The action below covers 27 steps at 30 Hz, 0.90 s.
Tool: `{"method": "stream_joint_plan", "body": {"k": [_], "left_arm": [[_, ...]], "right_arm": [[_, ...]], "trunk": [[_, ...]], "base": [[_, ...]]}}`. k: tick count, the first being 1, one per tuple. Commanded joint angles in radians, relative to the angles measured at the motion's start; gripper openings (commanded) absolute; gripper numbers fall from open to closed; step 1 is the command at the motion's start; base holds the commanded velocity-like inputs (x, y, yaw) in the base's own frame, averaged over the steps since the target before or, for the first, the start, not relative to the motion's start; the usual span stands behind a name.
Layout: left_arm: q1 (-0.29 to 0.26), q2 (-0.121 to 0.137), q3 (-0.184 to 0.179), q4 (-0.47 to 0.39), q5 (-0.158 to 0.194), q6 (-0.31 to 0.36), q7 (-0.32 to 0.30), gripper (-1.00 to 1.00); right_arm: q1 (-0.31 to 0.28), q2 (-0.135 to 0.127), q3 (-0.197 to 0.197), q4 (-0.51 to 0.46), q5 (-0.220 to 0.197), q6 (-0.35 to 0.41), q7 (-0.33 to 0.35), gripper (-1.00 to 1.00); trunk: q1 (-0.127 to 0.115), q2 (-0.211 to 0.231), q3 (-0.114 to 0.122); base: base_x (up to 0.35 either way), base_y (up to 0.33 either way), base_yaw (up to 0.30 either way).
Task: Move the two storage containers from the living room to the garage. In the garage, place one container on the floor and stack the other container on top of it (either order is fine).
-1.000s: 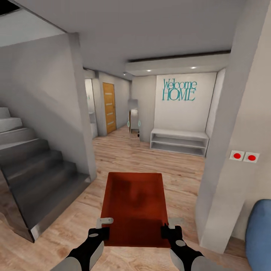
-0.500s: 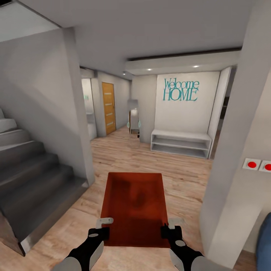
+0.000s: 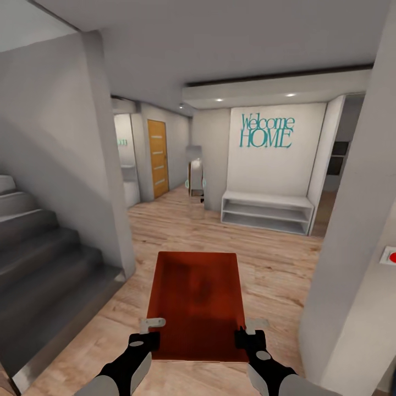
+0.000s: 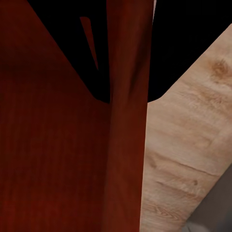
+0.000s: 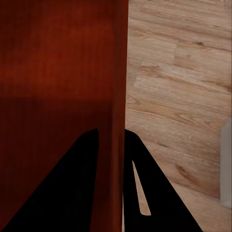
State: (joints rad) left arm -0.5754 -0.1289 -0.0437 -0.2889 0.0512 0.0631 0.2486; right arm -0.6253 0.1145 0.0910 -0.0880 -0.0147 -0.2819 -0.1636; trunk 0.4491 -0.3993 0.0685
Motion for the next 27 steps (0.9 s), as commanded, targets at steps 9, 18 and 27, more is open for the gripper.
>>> {"method": "stream_joint_plan", "body": {"k": [9,18,27], "left_arm": [[0.0,0.0,0.016,-0.004,-0.016,0.007,0.017,-1.0],[0.0,0.0,0.016,-0.004,-0.016,0.007,0.017,-1.0],[0.0,0.0,0.016,-0.004,-0.016,0.007,0.017,-1.0]], "right_arm": [[0.0,0.001,-0.031,0.001,0.002,0.0,-0.007,-1.0],[-0.001,-0.001,-0.03,0.001,0.002,0.001,-0.005,-1.0],[-0.001,0.0,-0.03,0.001,0.002,0.001,-0.006,-1.0]], "trunk": [[0.001,-0.001,0.0],[0.001,-0.001,0.0],[0.001,-0.001,0.0]], "base": [[0.322,0.0,0.0],[0.322,0.0,0.0],[0.322,0.0,0.0]]}}
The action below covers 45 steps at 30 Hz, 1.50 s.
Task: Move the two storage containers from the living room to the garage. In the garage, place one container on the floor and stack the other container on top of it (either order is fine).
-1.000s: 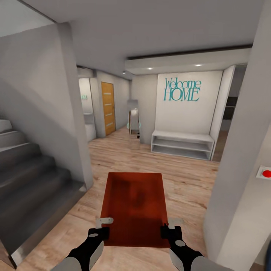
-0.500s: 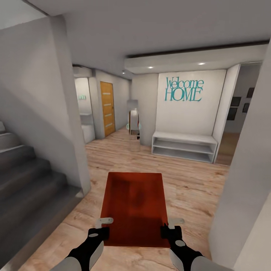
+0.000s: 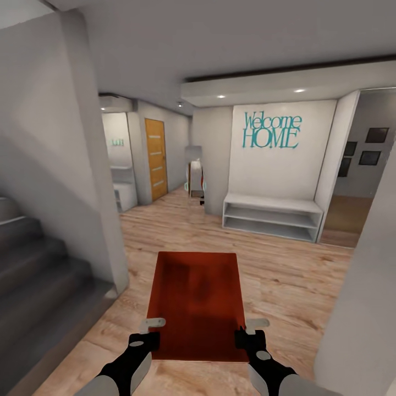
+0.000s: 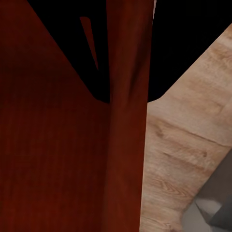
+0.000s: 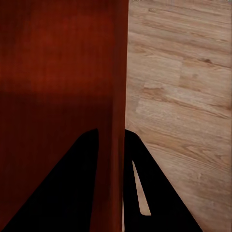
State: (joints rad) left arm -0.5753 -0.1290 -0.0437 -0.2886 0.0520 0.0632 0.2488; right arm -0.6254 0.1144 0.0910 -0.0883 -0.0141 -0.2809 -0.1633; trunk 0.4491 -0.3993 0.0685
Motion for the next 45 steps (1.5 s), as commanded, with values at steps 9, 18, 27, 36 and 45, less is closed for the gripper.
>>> {"method": "stream_joint_plan", "body": {"k": [9,18,27,36,45], "left_arm": [[0.0,0.0,0.016,-0.004,-0.017,0.007,0.017,-1.0],[0.0,0.0,0.016,-0.004,-0.017,0.007,0.017,-1.0],[0.0,0.0,0.015,-0.004,-0.017,0.007,0.017,-1.0],[0.0,0.0,0.015,-0.004,-0.017,0.007,0.017,-1.0],[0.0,0.0,0.015,-0.004,-0.017,0.007,0.017,-1.0]], "right_arm": [[0.0,0.001,-0.03,0.001,0.002,-0.001,-0.007,-1.0],[0.0,0.001,-0.03,0.001,0.002,0.0,-0.006,-1.0],[0.0,0.001,-0.03,0.001,0.002,-0.001,-0.007,-1.0],[0.0,0.001,-0.03,0.001,0.002,0.0,-0.007,-1.0],[0.0,0.001,-0.03,0.001,0.002,0.0,-0.007,-1.0]], "trunk": [[0.001,-0.001,0.0],[0.001,-0.001,0.0],[0.001,-0.001,0.0],[0.001,-0.001,0.0],[0.001,-0.001,0.0]], "base": [[0.322,0.0,0.0],[0.322,0.0,0.0],[0.322,0.0,0.0],[0.322,0.0,0.0],[0.322,0.0,0.0]]}}
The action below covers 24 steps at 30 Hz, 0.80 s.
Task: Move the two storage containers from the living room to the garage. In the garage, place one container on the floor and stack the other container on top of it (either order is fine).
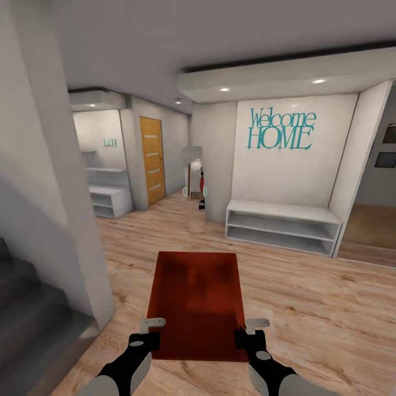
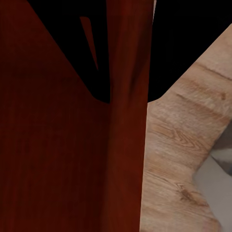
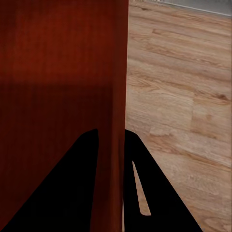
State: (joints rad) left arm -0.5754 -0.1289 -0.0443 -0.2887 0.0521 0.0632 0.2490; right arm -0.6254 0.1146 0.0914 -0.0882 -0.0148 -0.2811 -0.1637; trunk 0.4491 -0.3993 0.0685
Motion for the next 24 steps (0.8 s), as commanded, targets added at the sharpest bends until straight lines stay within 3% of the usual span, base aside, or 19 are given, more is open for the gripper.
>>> {"method": "stream_joint_plan", "body": {"k": [1,24], "left_arm": [[0.0,0.0,0.015,-0.004,-0.017,0.007,0.016,-1.0],[0.0,0.0,0.015,-0.004,-0.017,0.007,0.016,-1.0]], "right_arm": [[0.0,0.0,-0.03,0.001,0.002,0.0,-0.006,-1.0],[0.0,0.0,-0.03,0.001,0.002,0.0,-0.007,-1.0]], "trunk": [[0.001,-0.001,0.0],[0.001,-0.001,0.0]], "base": [[0.322,0.0,0.0],[0.322,0.0,0.0]]}}
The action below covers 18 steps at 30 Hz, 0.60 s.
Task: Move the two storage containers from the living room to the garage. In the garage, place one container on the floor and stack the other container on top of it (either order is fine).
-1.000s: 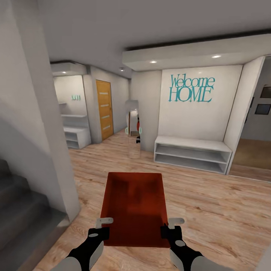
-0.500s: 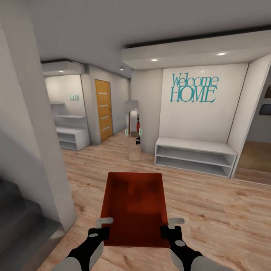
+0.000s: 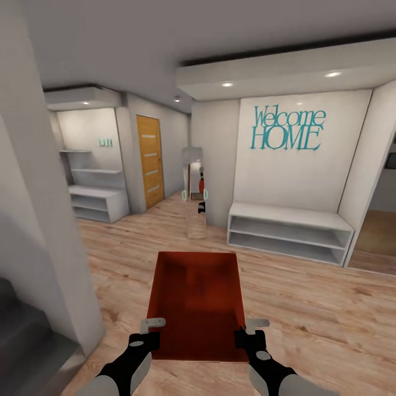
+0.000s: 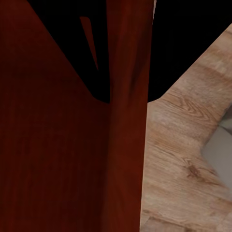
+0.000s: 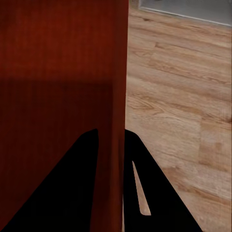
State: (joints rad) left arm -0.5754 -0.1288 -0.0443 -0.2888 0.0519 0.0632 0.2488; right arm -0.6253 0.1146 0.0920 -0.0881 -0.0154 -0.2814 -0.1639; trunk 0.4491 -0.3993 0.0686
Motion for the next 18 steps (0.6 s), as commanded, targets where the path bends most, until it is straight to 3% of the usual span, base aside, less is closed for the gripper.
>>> {"method": "stream_joint_plan", "body": {"k": [1,18], "left_arm": [[0.0,0.0,0.015,-0.004,-0.017,0.007,0.017,-1.0],[0.0,0.0,0.015,-0.004,-0.017,0.007,0.017,-1.0]], "right_arm": [[0.0,0.0,-0.031,0.001,0.003,0.0,-0.006,-1.0],[-0.001,0.001,-0.031,0.001,-0.001,0.001,-0.006,-1.0]], "trunk": [[0.001,-0.001,0.0],[0.001,-0.001,0.0]], "base": [[0.322,0.0,0.0],[0.322,0.0,0.0]]}}
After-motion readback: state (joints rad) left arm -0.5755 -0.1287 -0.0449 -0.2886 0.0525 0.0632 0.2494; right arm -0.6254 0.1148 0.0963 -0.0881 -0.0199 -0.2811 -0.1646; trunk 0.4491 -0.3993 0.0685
